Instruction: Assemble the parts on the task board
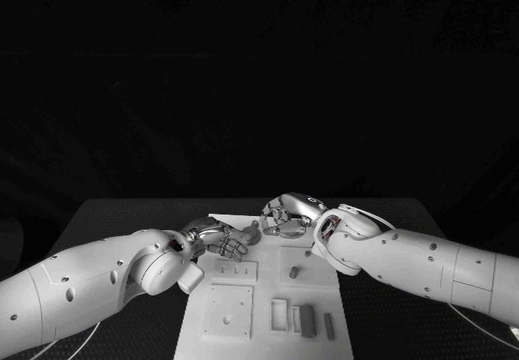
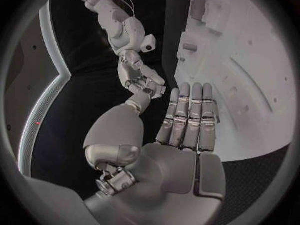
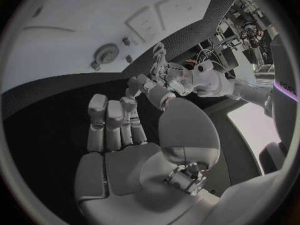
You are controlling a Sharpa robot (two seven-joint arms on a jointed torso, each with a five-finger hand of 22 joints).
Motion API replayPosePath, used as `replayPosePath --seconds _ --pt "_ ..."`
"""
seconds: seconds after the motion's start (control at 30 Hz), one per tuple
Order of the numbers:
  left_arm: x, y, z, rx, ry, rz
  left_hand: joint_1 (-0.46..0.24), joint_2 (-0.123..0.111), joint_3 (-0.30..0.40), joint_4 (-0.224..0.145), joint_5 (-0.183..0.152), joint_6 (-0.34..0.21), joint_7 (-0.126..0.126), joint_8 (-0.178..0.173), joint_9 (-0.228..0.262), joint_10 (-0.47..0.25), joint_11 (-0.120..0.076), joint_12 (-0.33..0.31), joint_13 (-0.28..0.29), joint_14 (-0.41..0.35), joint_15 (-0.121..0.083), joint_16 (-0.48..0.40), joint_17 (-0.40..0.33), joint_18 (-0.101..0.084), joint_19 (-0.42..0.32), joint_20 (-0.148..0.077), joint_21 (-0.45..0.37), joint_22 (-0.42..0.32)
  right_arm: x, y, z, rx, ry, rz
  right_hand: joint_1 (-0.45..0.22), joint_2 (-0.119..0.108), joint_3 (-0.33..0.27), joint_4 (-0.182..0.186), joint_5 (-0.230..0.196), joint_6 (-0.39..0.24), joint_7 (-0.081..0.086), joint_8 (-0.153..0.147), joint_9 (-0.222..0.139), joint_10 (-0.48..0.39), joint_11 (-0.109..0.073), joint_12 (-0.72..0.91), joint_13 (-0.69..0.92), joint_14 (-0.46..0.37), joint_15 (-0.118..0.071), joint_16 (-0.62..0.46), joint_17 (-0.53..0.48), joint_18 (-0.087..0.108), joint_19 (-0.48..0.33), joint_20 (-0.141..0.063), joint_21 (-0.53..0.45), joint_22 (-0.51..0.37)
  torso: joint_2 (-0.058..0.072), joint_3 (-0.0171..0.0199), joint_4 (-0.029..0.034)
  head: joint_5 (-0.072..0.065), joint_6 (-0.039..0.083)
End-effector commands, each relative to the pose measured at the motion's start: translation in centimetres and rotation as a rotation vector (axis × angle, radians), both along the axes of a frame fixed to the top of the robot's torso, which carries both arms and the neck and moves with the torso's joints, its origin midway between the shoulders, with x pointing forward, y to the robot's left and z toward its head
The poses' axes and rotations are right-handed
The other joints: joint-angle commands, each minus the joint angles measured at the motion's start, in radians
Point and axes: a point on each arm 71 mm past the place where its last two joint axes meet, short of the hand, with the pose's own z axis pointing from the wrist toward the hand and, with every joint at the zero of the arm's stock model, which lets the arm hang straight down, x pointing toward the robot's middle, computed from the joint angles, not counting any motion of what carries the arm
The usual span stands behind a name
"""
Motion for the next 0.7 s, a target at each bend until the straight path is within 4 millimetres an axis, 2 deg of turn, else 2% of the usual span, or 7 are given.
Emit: replayPosePath --seconds 0.03,0.4,0.7 --pt "-0.1 -0.4 0.3 -0.017 -0.008 -0.020 -0.007 0.004 0.003 0.003 0.004 -0.005 0.002 -0.006 -0.002 -0.007 0.006 -0.006 0.002 0.008 0.000 -0.005 0.002 0.019 0.002 -0.002 0.003 0.002 -0.3 0.7 -0.1 -0.023 0.017 0.026 -0.005 -0.008 -0.002 0.005 0.002 0.045 0.028 0.001 0.040 0.004 -0.003 0.002 -0.002 -0.002 -0.007 0.004 -0.001 0.044 0.001 -0.005 0.004 0.013 0.001 0.0002 -0.0007 0.001 -0.002" --pt "-0.1 -0.5 0.3 -0.033 -0.010 0.006 -0.006 0.007 0.005 -0.001 0.004 -0.011 0.002 -0.013 -0.005 -0.016 0.010 -0.011 0.004 0.009 -0.001 -0.006 0.007 0.019 0.003 -0.002 0.003 0.006 -1.3 1.9 -0.2 -0.020 0.034 0.069 -0.008 -0.008 -0.002 0.007 0.002 0.045 0.028 0.000 0.041 0.004 -0.003 0.002 -0.002 -0.001 -0.007 0.003 -0.001 0.044 0.001 -0.005 0.004 0.013 0.000 0.0000 0.0010 0.002 -0.006" --pt "-0.1 -0.7 0.3 -0.042 0.004 0.003 -0.011 0.008 0.004 0.001 0.004 -0.011 0.003 -0.014 -0.005 -0.017 0.011 -0.012 0.006 0.011 -0.001 -0.006 0.010 0.018 0.003 -0.002 0.003 0.008 -1.6 2.4 -0.3 -0.018 0.042 0.084 -0.009 -0.009 -0.002 0.007 0.002 0.045 0.028 0.000 0.041 0.004 -0.003 0.002 -0.002 -0.001 -0.008 0.003 -0.001 0.044 0.002 -0.005 0.004 0.012 0.000 -0.0001 -0.0002 -0.001 -0.008"
